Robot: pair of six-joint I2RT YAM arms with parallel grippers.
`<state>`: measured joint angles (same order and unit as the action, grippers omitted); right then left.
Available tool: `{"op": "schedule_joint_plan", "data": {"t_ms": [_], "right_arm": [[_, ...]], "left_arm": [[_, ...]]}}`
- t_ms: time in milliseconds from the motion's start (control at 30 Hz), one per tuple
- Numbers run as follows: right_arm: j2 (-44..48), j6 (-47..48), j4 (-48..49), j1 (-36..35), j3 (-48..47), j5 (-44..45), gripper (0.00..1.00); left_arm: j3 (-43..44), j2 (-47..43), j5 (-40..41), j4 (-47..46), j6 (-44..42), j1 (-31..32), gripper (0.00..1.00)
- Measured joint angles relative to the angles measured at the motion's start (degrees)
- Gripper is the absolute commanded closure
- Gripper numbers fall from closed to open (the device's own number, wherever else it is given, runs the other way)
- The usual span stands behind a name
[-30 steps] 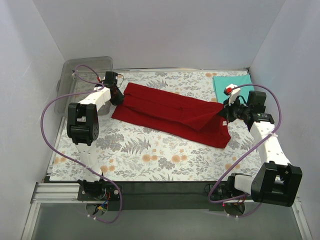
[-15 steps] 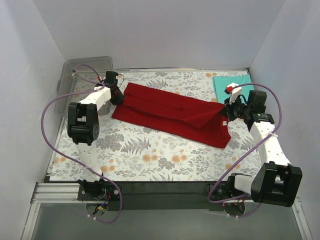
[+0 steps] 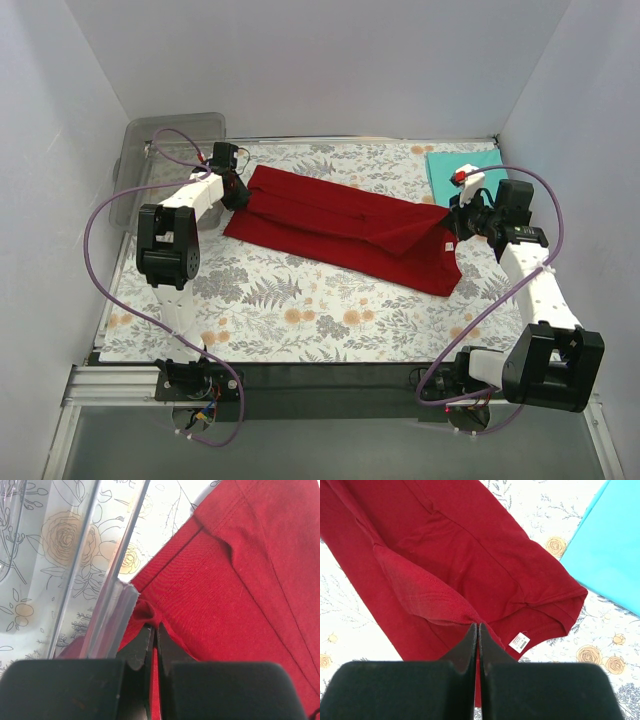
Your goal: Fold and stack the t-shirts
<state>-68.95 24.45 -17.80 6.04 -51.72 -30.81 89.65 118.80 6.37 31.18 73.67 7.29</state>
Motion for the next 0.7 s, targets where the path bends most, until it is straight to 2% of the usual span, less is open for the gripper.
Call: {"op": "schedule_joint_plan", "data": {"t_ms": [700], "right_arm": [[-7.0, -0.9, 1.0, -1.2, -5.0, 0.9, 0.99]], "left_arm": [[0.0, 0.0, 0.1, 0.0, -0.3, 0.0, 1.00]]}}
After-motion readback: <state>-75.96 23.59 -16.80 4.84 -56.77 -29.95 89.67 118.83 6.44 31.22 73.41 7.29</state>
